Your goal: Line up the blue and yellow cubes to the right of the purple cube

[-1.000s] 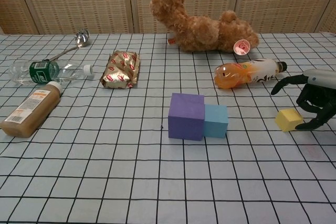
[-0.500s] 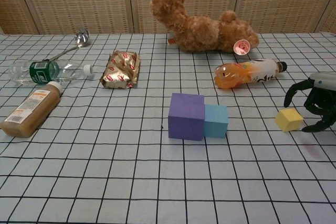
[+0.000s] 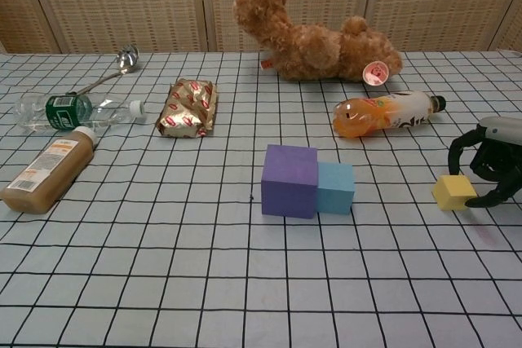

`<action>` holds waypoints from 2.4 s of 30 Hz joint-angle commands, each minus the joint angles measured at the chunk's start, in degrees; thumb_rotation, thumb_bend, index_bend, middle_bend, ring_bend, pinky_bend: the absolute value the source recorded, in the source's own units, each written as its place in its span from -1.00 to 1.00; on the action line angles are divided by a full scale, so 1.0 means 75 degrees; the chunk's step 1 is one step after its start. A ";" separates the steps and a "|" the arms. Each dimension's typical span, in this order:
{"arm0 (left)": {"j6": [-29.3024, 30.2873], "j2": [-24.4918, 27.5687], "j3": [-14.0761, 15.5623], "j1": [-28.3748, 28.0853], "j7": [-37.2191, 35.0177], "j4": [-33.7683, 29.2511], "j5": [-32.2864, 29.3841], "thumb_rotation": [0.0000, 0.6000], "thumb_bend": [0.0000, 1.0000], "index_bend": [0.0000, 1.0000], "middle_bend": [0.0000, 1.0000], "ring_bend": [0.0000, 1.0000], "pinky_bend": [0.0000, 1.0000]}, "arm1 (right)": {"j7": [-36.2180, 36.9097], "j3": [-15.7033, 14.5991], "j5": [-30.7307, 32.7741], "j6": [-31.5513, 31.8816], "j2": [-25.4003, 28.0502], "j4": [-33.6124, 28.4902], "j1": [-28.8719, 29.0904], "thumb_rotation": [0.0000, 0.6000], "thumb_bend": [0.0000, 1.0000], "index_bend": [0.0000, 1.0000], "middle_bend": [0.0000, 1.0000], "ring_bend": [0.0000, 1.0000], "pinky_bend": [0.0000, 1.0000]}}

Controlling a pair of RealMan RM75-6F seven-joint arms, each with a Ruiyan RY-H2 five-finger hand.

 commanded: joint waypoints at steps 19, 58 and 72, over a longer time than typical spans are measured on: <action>0.0006 -0.0003 0.0010 -0.0001 0.0019 -0.0008 0.0021 1.00 0.08 -0.30 -0.28 -0.52 0.03 | 0.1216 0.0213 -0.0589 -0.0183 -0.0054 -0.0294 0.0128 1.00 -0.79 0.22 0.72 0.86 1.00; 0.0031 -0.0002 0.0009 0.0006 0.0018 0.0012 0.0038 1.00 0.08 -0.30 -0.28 -0.52 0.03 | 0.3307 0.0180 -0.1417 -0.0803 -0.1103 0.1008 0.0805 1.00 -0.79 0.22 0.72 0.86 1.00; 0.0034 0.0002 0.0004 0.0008 -0.0001 0.0012 0.0030 1.00 0.08 -0.30 -0.28 -0.52 0.03 | 0.3594 0.0122 -0.1548 -0.0806 -0.1244 0.1194 0.0947 1.00 -0.79 0.21 0.72 0.86 1.00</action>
